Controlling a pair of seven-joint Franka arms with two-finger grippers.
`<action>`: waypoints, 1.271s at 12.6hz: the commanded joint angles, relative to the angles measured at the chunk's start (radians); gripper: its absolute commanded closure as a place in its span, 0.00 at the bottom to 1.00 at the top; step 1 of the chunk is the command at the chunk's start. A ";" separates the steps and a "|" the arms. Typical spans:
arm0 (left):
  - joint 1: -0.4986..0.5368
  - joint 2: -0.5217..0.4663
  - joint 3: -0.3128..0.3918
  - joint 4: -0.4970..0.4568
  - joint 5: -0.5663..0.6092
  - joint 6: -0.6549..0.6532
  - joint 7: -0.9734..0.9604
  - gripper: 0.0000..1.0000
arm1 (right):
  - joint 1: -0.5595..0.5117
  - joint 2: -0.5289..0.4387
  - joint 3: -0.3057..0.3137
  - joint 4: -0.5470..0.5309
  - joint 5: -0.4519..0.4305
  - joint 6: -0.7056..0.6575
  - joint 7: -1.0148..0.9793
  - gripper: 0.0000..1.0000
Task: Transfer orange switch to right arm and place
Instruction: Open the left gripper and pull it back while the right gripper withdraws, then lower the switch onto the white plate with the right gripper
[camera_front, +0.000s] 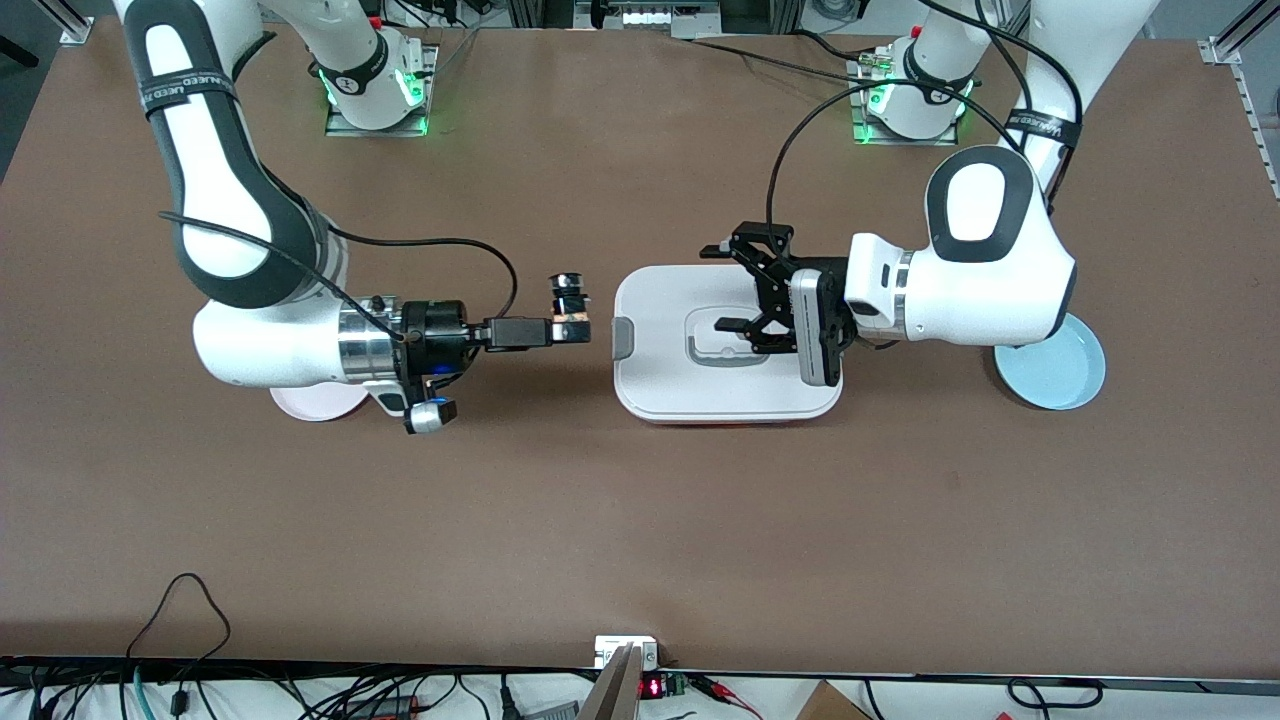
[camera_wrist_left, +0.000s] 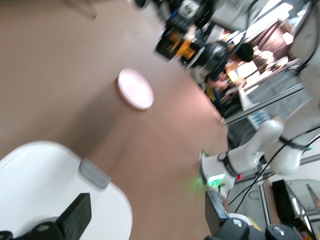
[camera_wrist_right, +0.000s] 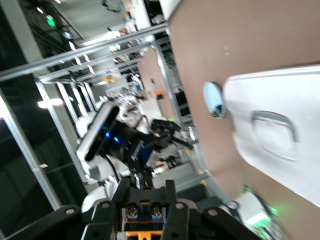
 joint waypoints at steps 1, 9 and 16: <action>0.019 -0.009 0.002 0.003 0.158 -0.046 -0.118 0.00 | -0.058 0.003 0.008 0.021 -0.131 -0.092 0.017 1.00; 0.133 -0.006 0.004 0.118 0.806 -0.202 -0.390 0.00 | -0.145 0.005 0.008 0.120 -0.798 -0.257 -0.005 1.00; 0.155 -0.010 0.007 0.340 1.228 -0.377 -0.390 0.00 | -0.148 -0.028 -0.001 0.092 -1.333 -0.201 -0.118 1.00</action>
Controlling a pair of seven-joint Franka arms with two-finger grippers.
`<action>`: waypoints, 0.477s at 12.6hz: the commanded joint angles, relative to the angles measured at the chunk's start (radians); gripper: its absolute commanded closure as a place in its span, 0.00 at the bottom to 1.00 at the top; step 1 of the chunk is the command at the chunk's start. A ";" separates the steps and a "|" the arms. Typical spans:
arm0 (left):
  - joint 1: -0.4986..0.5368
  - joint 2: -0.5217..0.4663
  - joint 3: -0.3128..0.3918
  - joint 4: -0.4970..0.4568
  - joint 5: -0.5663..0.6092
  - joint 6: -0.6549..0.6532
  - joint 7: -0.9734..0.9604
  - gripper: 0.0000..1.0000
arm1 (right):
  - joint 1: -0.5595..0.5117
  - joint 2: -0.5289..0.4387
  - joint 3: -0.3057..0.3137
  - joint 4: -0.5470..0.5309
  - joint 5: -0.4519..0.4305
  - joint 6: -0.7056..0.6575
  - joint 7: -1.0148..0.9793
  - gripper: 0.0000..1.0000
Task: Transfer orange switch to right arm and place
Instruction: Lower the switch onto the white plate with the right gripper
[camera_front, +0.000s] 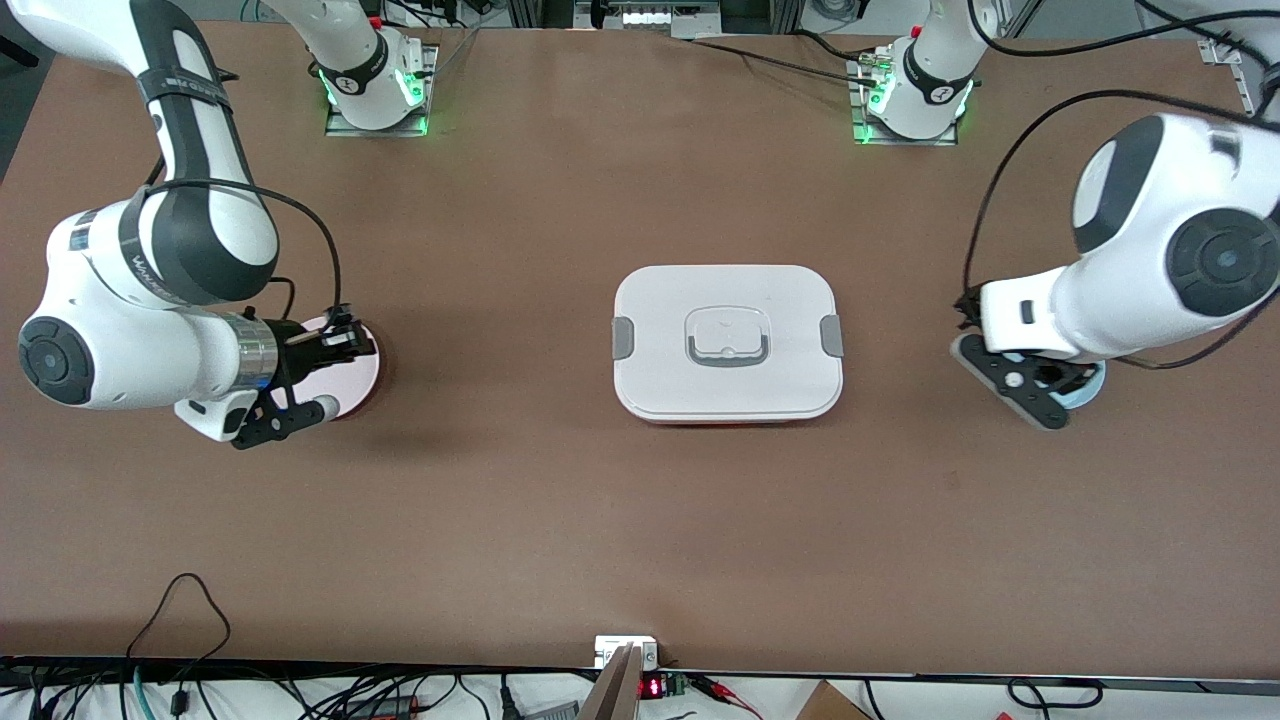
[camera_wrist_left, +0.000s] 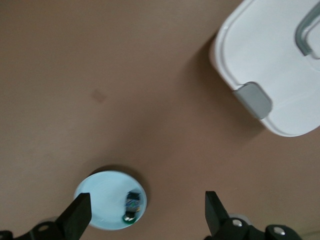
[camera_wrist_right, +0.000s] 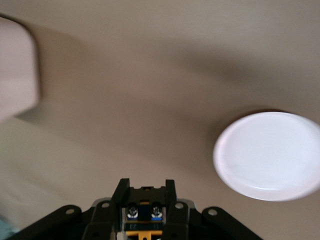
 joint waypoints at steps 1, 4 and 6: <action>0.020 0.005 -0.006 0.108 0.048 -0.023 -0.009 0.00 | -0.002 -0.040 -0.001 -0.093 -0.103 0.107 -0.031 1.00; 0.028 0.008 -0.004 0.150 0.103 -0.018 -0.010 0.00 | -0.003 -0.155 -0.019 -0.405 -0.159 0.412 -0.037 1.00; 0.025 0.011 -0.003 0.190 0.107 -0.017 -0.016 0.00 | -0.003 -0.177 -0.050 -0.538 -0.161 0.556 -0.034 1.00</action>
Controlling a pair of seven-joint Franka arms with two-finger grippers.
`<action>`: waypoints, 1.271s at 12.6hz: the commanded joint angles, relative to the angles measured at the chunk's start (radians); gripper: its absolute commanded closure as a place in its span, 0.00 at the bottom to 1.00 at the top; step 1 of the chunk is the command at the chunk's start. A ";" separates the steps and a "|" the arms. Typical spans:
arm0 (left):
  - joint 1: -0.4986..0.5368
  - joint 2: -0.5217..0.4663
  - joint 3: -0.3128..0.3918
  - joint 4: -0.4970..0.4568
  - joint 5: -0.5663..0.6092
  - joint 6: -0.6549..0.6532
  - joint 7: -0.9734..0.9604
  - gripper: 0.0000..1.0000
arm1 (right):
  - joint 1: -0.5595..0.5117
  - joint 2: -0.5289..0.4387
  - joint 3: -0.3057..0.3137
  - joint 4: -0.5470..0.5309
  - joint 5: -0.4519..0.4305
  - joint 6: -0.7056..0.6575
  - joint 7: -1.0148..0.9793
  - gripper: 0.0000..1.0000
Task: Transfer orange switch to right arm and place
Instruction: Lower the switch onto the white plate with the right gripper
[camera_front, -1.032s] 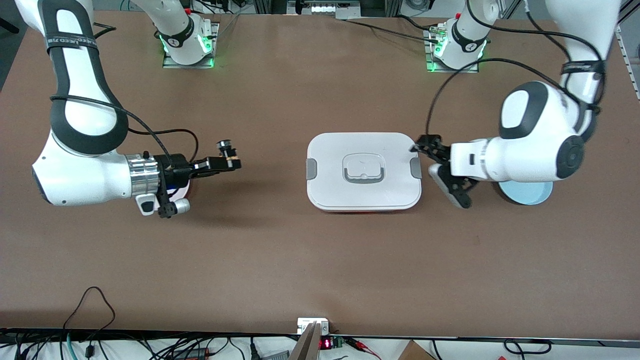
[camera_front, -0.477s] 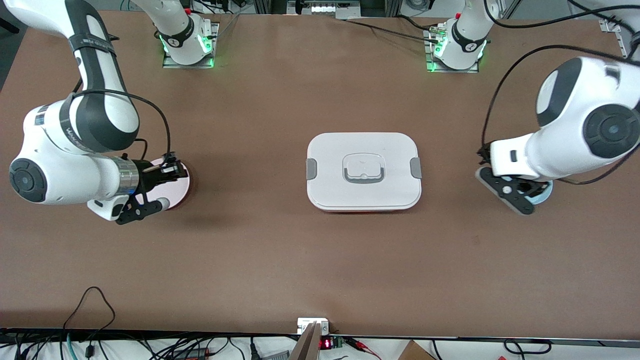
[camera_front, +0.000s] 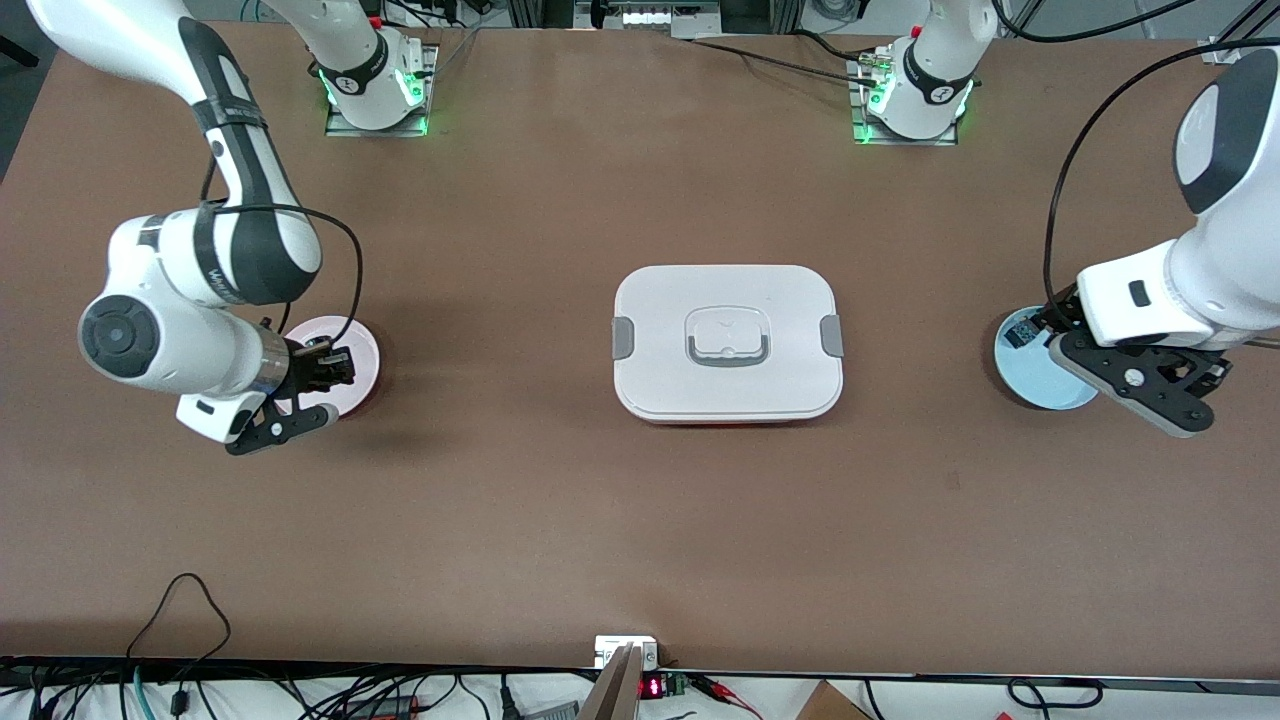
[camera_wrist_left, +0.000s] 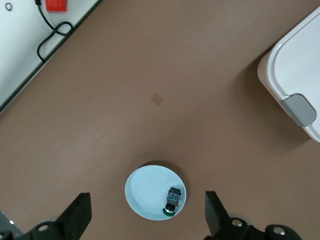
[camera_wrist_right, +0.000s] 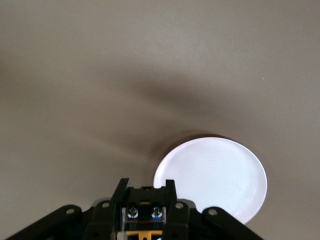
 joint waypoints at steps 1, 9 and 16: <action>-0.003 0.015 -0.005 0.056 0.031 -0.015 -0.027 0.00 | -0.002 -0.087 -0.040 -0.223 -0.016 0.189 -0.018 1.00; 0.141 -0.047 -0.022 -0.061 -0.135 -0.032 -0.588 0.00 | 0.003 -0.019 -0.129 -0.363 -0.039 0.417 0.000 1.00; 0.143 -0.053 -0.041 -0.065 -0.129 -0.054 -0.603 0.00 | 0.005 0.041 -0.133 -0.354 -0.034 0.485 0.000 0.21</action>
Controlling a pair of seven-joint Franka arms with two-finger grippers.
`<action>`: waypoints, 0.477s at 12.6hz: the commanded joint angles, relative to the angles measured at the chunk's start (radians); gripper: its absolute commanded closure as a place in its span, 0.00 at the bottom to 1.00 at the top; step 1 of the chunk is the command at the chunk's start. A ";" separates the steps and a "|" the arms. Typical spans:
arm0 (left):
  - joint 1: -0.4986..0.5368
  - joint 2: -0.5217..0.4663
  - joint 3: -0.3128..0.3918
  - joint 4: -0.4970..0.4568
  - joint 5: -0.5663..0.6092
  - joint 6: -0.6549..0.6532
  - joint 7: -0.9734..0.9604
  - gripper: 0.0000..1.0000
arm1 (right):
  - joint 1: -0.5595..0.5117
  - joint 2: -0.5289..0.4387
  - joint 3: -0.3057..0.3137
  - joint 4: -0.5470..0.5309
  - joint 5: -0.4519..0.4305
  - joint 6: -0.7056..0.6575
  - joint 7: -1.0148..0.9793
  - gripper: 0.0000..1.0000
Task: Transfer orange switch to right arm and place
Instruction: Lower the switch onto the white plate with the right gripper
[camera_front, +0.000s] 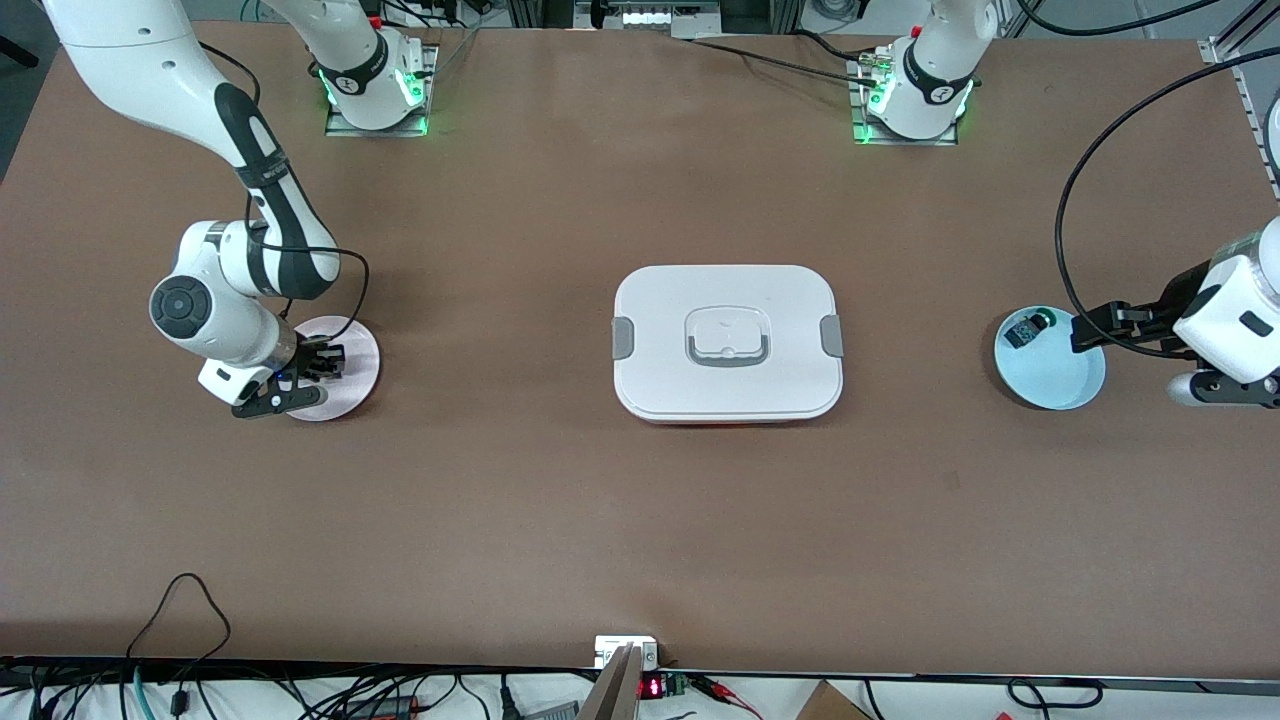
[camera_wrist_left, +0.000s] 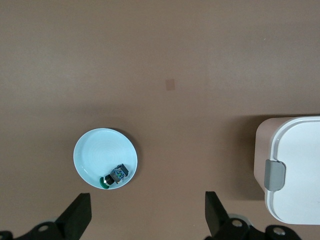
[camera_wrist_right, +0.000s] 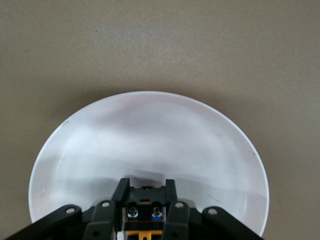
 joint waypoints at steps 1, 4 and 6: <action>0.010 -0.027 -0.001 -0.027 -0.008 -0.001 -0.004 0.00 | 0.005 -0.037 -0.001 0.010 -0.013 0.000 0.001 0.00; -0.049 -0.155 0.100 -0.188 -0.046 0.106 -0.005 0.00 | 0.007 -0.166 -0.006 0.028 -0.011 -0.080 -0.004 0.00; -0.167 -0.331 0.270 -0.434 -0.135 0.250 -0.004 0.00 | 0.034 -0.281 -0.006 0.031 -0.014 -0.193 -0.008 0.00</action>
